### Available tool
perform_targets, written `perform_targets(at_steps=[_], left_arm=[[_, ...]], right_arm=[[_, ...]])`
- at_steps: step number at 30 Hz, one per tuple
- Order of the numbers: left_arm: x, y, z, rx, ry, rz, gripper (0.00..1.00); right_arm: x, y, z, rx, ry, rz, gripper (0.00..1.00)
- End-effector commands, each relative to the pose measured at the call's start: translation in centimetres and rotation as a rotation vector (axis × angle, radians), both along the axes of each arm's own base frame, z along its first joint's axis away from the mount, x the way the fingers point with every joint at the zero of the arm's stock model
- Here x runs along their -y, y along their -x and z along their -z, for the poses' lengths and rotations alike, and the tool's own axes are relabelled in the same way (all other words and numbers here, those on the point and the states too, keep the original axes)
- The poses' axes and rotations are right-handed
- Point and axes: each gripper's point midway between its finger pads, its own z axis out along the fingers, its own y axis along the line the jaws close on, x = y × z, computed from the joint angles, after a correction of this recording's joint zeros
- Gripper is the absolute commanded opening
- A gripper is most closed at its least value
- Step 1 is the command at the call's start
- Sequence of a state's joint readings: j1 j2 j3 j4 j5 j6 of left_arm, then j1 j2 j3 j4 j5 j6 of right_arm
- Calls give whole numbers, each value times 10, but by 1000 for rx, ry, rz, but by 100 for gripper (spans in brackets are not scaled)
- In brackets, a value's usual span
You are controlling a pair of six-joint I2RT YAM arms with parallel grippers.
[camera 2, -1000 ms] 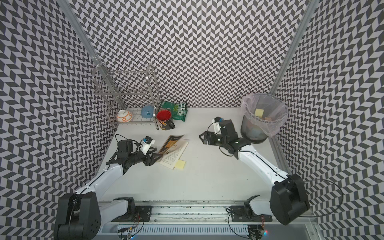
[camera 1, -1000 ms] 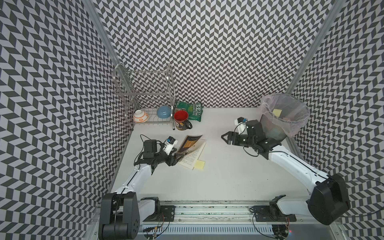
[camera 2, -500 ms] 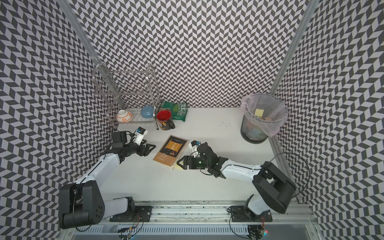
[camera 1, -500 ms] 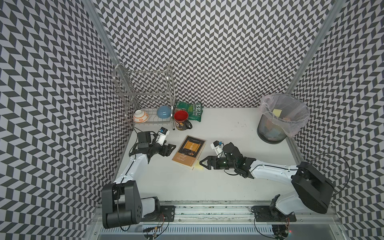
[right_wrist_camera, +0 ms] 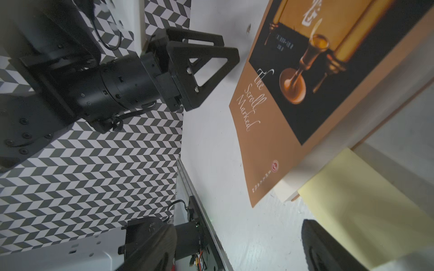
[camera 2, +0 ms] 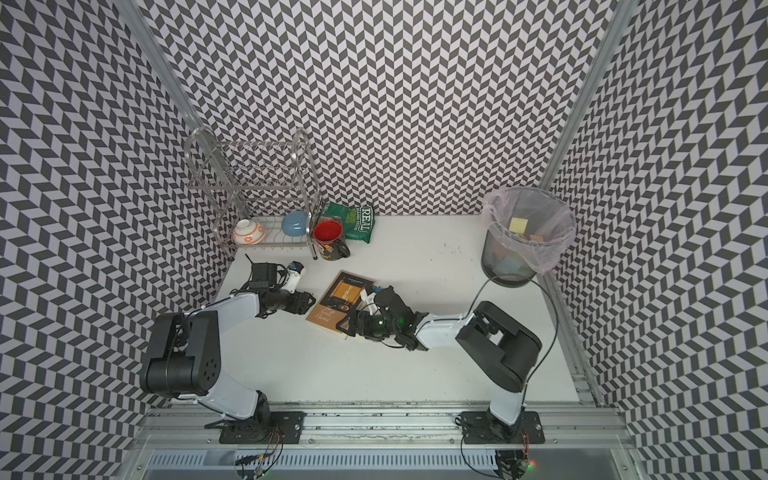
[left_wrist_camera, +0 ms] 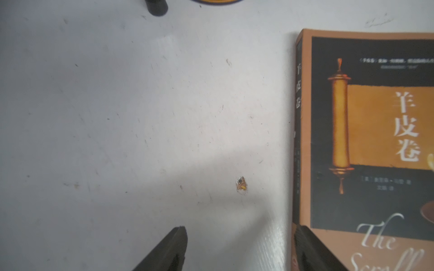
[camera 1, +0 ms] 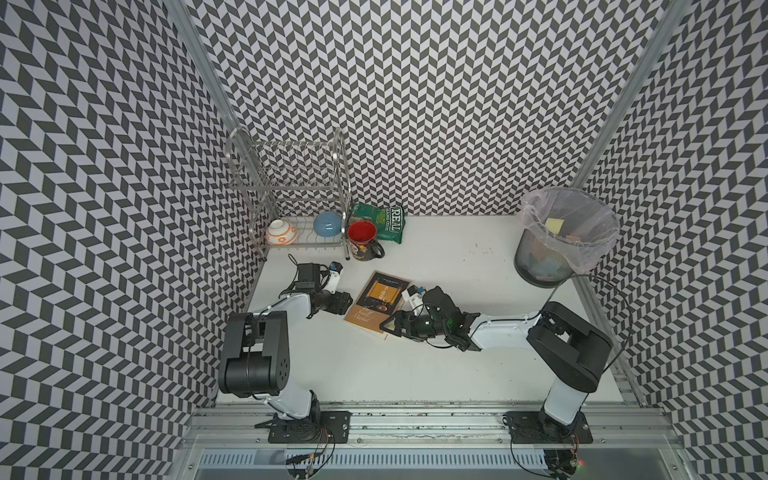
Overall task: Peel off the used sticky note
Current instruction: Open the book at the center of the board.
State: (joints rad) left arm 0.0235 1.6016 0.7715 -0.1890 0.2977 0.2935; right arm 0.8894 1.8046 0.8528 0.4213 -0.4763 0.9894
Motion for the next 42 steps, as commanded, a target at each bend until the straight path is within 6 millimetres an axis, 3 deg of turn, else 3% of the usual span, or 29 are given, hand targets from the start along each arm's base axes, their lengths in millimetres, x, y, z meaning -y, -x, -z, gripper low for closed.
perform_targets(at_steps=[1,8,23,42], left_arm=[[0,-7,4,5,-19,-19,75],[2,-1,18,-29,-20,-23,75],[4,5,26,-48,-15,-23,73],[10,9,33,-66,-13,-4,70]], right_arm=[[-12,-6,-3,20,-35,-2,87],[-16,-13,10,14,-22,14,88],[-13,-14,26,-11,-12,27,89],[-19,-23,21,-42,-59,42,90]])
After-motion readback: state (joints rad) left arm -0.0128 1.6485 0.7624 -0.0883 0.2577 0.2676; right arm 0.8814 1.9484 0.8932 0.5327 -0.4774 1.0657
